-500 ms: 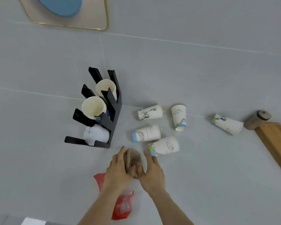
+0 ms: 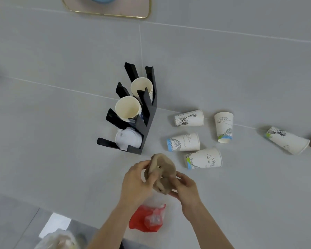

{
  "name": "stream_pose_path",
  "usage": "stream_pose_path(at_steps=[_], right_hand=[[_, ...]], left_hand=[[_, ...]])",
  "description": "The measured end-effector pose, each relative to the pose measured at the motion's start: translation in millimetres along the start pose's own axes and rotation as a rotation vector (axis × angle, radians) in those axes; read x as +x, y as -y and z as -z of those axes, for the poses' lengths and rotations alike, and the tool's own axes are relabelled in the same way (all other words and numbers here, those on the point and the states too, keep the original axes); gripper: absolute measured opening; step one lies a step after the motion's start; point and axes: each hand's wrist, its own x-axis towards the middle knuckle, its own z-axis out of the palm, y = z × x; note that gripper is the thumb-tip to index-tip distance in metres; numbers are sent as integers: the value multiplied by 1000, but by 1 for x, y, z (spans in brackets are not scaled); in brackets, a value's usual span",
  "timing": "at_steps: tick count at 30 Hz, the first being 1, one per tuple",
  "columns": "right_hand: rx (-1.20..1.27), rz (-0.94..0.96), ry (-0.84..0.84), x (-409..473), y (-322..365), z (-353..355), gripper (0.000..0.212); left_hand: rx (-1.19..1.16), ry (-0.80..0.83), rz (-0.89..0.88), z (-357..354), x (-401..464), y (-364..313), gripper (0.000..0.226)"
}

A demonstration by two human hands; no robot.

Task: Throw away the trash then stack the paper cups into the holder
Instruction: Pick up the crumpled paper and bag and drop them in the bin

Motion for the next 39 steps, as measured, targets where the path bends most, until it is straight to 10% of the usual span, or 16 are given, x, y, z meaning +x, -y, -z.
stream_pose_path(at_steps=[5,14,27,39], right_hand=[[25,-42,69,-5,-5,-22,20],[-316,-98,86,-21,-55,-45,22],[-614,59,19,-60,-17,-64,25],[-420,111,248,-135,-28,-276,20]], left_hand=[[167,-185,113,15,-26,38,49],[-284,-46,575,8,-72,74,18],[-574,-7,374,46,-64,54,16],[-779,-382,344,219,-111,171,26]])
